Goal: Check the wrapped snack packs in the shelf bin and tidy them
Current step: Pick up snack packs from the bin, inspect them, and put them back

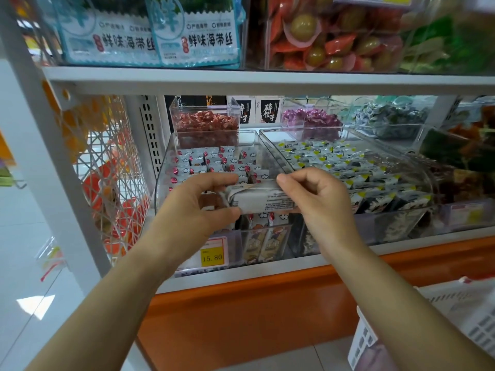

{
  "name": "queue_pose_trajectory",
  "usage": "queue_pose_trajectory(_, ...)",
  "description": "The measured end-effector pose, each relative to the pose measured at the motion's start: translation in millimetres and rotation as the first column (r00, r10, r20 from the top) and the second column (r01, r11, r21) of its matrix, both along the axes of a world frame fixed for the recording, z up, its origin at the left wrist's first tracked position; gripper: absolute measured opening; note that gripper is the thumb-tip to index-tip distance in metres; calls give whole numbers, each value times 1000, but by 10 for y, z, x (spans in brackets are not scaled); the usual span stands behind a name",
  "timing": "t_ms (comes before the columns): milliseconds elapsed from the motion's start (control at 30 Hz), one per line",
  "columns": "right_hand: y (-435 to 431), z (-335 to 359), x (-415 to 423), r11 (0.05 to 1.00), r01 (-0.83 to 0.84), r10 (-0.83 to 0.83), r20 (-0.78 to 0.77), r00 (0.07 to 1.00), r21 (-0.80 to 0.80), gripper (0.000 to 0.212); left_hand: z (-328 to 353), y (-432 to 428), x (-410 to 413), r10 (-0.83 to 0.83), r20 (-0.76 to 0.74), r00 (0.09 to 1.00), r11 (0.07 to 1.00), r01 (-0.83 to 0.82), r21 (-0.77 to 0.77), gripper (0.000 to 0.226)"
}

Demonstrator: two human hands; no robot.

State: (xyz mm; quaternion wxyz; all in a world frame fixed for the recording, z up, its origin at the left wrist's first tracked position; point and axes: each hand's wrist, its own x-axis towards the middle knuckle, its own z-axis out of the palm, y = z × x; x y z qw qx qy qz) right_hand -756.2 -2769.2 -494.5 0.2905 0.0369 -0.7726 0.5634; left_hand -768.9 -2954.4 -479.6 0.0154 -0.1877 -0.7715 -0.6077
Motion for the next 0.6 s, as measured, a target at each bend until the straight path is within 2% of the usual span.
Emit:
queue_pose_trajectory(100,1,-6,-10,998,36,-34,-39,999,52,21,4,29,11,6,-53,999,995,-12,-102,35)
queue_pose_trajectory(267,-28,-28,-9,993,-6,14,-65,998,115,24,40,41,25,45,-34,998,997,-47,-57,11)
queue_pose_trajectory(400,-31,-30,-14,992,-52,57,-44,997,112,23,85,-61,-26,13,25,1000,995,-11,-97,25)
queue_pose_trajectory(500,-50,-24,-15,988,-95,98,-22,995,119,19,105,-132,-67,-4,74,997,991,14,-135,13)
queue_pose_trajectory(600,-75,-18,-10,987,-119,121,-11,993,109,17,126,-176,-73,-33,67,997,986,44,-160,16)
